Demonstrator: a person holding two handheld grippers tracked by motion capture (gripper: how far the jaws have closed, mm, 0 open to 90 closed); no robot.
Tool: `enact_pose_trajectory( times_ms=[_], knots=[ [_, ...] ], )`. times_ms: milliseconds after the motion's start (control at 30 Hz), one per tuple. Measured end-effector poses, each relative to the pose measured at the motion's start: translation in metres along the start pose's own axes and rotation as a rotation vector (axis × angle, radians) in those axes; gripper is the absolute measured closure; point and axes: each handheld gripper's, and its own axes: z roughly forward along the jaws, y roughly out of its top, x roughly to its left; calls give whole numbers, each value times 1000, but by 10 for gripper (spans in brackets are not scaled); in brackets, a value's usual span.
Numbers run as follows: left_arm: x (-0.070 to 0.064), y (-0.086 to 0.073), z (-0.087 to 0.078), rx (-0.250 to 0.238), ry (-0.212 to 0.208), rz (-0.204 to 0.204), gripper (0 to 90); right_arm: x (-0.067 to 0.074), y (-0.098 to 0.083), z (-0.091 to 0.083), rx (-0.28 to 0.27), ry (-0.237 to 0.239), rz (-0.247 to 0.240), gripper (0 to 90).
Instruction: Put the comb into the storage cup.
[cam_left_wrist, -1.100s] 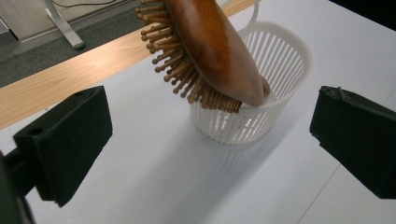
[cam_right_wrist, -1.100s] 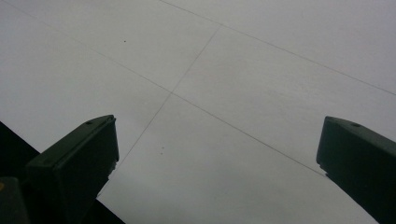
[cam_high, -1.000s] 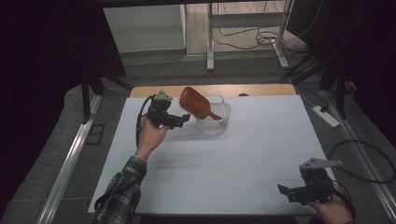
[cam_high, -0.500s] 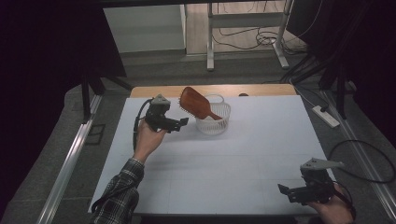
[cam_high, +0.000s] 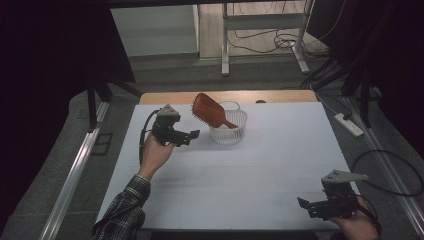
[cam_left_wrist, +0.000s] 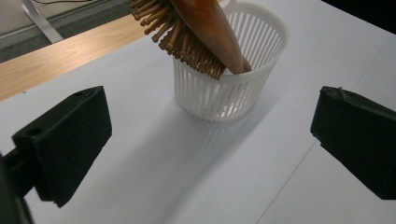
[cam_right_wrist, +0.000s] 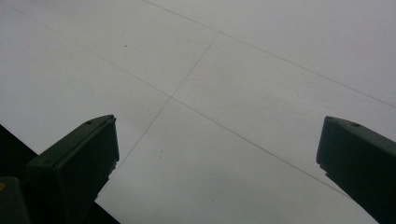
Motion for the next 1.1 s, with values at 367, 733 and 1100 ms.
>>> enact_pose_trajectory(
  times_ms=[367, 733, 1100],
  knots=[
    [-5, -7, -8, 8, -11, -8, 0, 0, 0, 0, 0, -7, 1, 0],
    [-8, -15, -12, 24, -17, -20, 0, 0, 0, 0, 3, -6, -2, 0],
    [-11, -22, -17, 37, -17, -21, 0, 0, 0, 1, 10, -3, -3, 0]
  ],
)
